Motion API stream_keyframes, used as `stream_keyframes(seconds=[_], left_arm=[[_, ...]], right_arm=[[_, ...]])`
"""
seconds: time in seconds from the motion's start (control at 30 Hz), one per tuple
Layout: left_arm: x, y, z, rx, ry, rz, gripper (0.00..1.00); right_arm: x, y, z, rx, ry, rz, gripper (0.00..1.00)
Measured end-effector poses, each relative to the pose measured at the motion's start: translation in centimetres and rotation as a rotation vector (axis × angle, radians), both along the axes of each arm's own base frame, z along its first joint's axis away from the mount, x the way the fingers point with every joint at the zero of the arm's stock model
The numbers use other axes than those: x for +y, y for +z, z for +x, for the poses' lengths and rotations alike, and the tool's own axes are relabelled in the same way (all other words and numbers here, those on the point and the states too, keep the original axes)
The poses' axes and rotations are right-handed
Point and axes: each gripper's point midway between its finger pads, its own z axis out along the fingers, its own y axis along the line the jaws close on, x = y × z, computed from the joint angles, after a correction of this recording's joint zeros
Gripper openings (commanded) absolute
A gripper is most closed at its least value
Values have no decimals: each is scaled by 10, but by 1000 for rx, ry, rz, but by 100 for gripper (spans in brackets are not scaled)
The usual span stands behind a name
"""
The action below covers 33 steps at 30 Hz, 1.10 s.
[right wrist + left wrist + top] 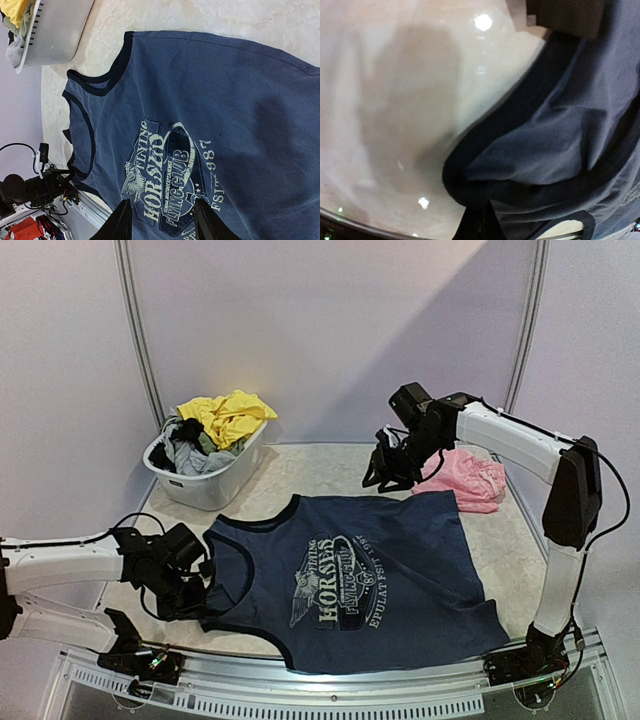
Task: Fold and stack the mixed laundry pile
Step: Smooth out the flattened tank top at the center of the board, then move the flattened tank top to the center of the board.
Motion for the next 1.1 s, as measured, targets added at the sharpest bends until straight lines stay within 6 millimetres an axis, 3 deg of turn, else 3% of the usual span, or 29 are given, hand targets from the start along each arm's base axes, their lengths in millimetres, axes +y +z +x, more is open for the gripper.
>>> stream_keyframes(seconds=[0.13, 0.17, 0.23, 0.27, 0.33, 0.47, 0.57, 0.7, 0.83, 0.97, 1.1], left_arm=[[17, 34, 4, -52, 25, 70, 0], [19, 45, 7, -76, 32, 75, 4], [24, 57, 7, -99, 46, 85, 24], [27, 57, 5, -94, 50, 92, 37], [33, 52, -3, -60, 52, 115, 51], [41, 46, -15, -12, 71, 141, 52], [41, 61, -10, -45, 78, 134, 50], [23, 95, 17, -143, 38, 89, 48], [-3, 109, 50, -161, -56, 105, 46], [-38, 99, 90, -141, -157, 134, 44], [-69, 81, 128, -115, -227, 143, 43]], right_arm=[[0, -5, 0, 3, -2, 0, 42], [-1, -8, -1, 9, -3, -4, 42], [-2, -15, -2, 23, -8, -10, 41], [-2, -18, -3, 28, -11, -12, 41], [-2, -22, -3, 38, -17, -15, 41], [-2, -25, -1, 37, -23, -21, 41], [-10, -30, 1, 28, -45, -70, 40], [-42, -44, 1, 22, -111, -237, 39], [-79, -63, 0, 39, -181, -378, 38], [-116, -82, -4, 91, -221, -472, 36], [-130, -86, 13, 80, -236, -493, 35]])
